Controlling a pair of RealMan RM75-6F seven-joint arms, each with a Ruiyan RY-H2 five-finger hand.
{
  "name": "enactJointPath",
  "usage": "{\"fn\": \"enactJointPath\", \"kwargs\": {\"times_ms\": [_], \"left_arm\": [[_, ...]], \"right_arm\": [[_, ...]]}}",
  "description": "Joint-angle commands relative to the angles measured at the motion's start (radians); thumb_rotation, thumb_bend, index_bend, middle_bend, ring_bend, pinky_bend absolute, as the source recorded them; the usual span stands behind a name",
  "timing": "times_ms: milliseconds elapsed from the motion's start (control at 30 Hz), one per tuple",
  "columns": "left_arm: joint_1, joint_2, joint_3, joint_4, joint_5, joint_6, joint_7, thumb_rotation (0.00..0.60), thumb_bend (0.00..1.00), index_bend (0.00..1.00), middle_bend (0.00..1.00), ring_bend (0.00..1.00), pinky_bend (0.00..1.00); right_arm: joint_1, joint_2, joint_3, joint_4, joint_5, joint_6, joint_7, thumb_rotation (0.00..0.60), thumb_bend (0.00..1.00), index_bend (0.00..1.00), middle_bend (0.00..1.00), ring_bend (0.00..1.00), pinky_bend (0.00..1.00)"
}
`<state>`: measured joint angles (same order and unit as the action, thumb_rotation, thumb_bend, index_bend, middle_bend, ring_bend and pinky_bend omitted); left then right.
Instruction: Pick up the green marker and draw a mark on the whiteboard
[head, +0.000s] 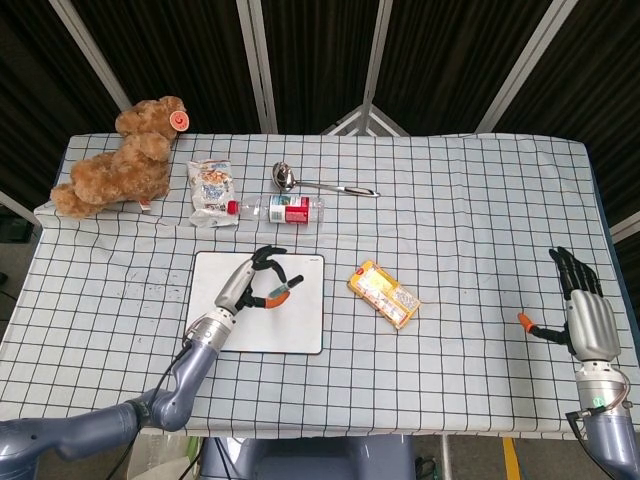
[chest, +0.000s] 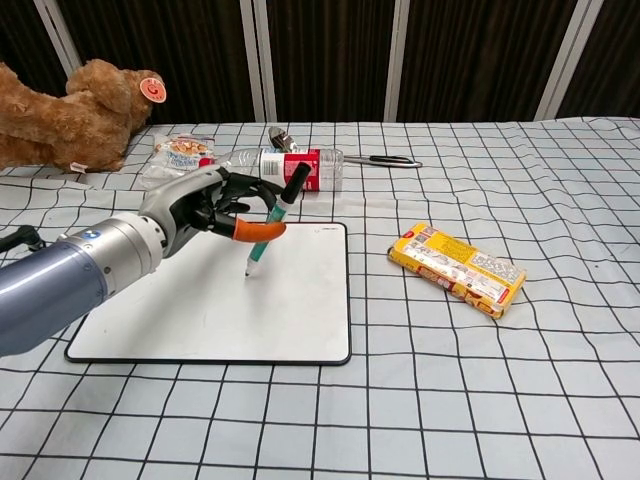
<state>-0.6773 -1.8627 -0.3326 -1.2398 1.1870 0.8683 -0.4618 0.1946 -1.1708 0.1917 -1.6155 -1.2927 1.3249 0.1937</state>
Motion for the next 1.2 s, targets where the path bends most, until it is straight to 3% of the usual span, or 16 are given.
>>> {"fn": "enactJointPath", "kwargs": {"times_ms": [33,600,833,1200], "left_arm": [[-0.004,0.0,0.004,0.022,0.006,-0.012,-0.017,0.6,0.45,0.75,0.15,0.0,0.02],[0.0,0.055,-0.01,0.186,0.047,0.022,-0.081,0.6,0.45,0.75,0.15,0.0,0.02],[0.015,0.116,-0.062,0.11,0.04,0.072,-0.135,0.6,0.45,0.75,0.15,0.0,0.02],[0.051,0.14,-0.018,-0.038,0.02,0.068,-0.112,0.6,0.45,0.75,0.15,0.0,0.02]], "right_arm": [[0.0,-0.001,0.001,0.0,0.003,0.0,-0.003,0.6,0.21,0.0,0.0,0.0,0.0],[-0.002,-0.005,0.002,-0.007,0.009,0.008,-0.023,0.6,0.21,0.0,0.0,0.0,0.0],[-0.003,-0.005,0.001,-0.008,0.002,0.012,-0.024,0.6,0.21,0.0,0.0,0.0,0.0],[-0.001,-0.006,0.001,-0.01,0.001,0.009,-0.026,0.6,0.21,0.0,0.0,0.0,0.0]]}}
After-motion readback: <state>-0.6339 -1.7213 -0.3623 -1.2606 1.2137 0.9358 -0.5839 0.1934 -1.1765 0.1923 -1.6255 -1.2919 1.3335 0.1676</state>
